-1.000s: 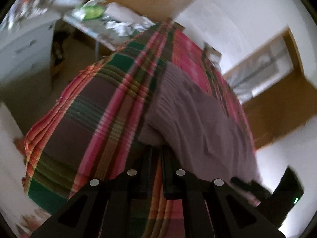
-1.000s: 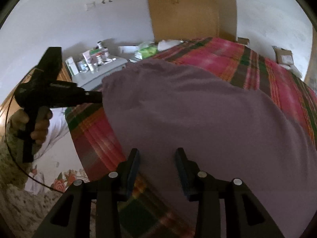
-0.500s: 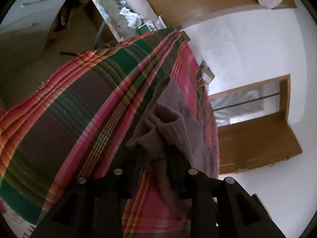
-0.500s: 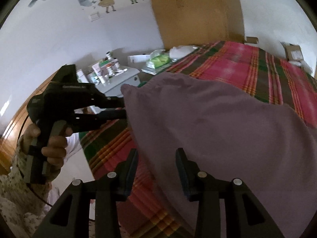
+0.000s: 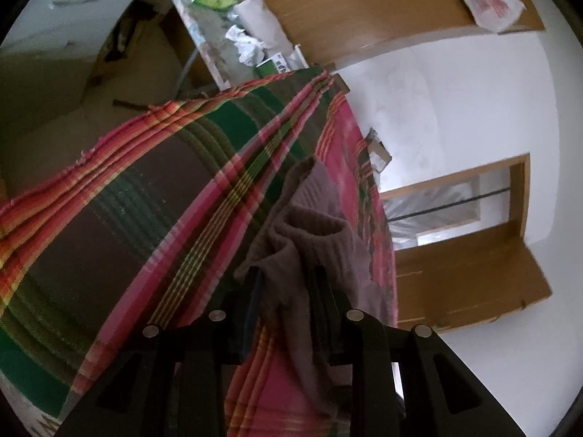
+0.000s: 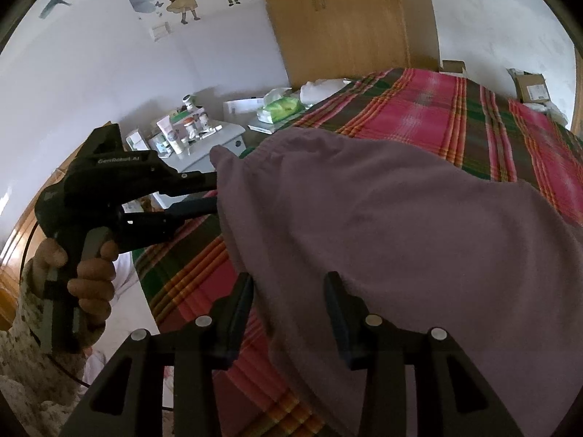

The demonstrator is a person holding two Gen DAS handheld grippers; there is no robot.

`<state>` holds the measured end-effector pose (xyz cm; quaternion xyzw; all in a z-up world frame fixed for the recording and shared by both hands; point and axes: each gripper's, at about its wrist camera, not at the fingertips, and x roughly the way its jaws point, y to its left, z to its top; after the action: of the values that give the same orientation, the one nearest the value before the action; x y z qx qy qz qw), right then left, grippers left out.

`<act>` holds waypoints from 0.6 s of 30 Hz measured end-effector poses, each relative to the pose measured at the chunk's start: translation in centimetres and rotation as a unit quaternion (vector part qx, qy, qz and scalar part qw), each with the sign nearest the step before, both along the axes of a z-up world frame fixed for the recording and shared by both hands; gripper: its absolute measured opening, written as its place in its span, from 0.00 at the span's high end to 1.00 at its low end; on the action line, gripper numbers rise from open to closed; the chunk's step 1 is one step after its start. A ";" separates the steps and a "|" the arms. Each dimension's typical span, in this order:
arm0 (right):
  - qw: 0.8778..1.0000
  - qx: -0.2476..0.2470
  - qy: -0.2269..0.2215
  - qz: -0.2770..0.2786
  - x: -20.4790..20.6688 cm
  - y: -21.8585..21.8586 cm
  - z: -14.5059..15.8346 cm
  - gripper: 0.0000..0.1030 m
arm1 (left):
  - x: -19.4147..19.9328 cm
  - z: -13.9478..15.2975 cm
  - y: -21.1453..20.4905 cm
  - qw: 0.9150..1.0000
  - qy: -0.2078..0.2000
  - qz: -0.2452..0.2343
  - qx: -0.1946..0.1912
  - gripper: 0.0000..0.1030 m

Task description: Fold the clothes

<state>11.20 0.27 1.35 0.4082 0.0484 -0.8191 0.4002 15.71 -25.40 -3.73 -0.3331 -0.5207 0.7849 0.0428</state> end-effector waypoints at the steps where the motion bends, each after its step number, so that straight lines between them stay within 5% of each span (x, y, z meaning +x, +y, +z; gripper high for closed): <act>1: 1.000 -0.001 -0.002 -0.001 0.0 0.0 -0.1 0.60 | -0.1 0.0 0.1 1.000 0.002 0.000 -0.006 0.74; 9: 1.000 0.001 -0.001 -0.002 0.1 0.1 -0.2 0.59 | -0.6 -0.2 0.2 1.000 0.006 0.009 -0.028 0.87; 18: 1.000 0.003 0.002 0.006 0.5 -0.1 -0.1 0.59 | 0.0 0.2 -0.5 0.999 0.012 0.022 -0.044 0.89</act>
<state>11.65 0.13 1.27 0.4073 0.0544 -0.8176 0.4032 15.66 -25.90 -3.57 -0.3136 -0.4924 0.8118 0.0171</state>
